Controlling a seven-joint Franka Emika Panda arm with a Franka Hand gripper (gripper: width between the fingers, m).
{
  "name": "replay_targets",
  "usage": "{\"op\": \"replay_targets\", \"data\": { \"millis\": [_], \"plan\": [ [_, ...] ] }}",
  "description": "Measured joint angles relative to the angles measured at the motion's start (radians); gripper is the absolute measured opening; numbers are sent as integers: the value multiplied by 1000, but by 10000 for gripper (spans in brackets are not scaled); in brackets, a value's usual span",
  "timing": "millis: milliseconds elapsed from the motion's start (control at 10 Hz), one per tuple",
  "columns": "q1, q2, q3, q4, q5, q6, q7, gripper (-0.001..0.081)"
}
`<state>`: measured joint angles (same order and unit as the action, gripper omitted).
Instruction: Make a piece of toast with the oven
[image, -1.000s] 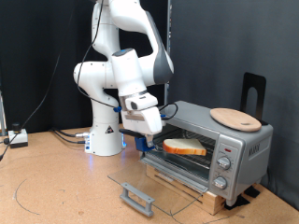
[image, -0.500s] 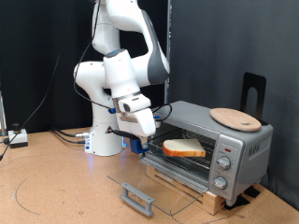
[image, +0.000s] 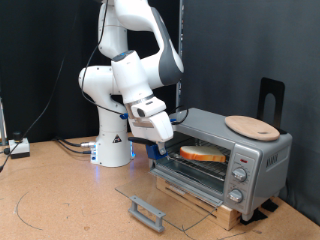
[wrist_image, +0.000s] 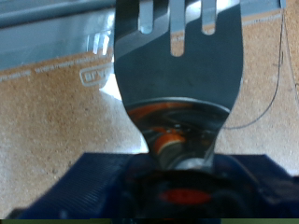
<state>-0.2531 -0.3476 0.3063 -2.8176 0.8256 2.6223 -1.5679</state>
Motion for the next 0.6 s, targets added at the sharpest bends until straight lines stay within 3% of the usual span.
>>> {"op": "replay_targets", "data": {
  "millis": [300,600],
  "plan": [
    [0,-14,21,-8,-4,-4,33,429],
    [-52,-15,-3,-2,-5,-8,84,429]
  ]
}}
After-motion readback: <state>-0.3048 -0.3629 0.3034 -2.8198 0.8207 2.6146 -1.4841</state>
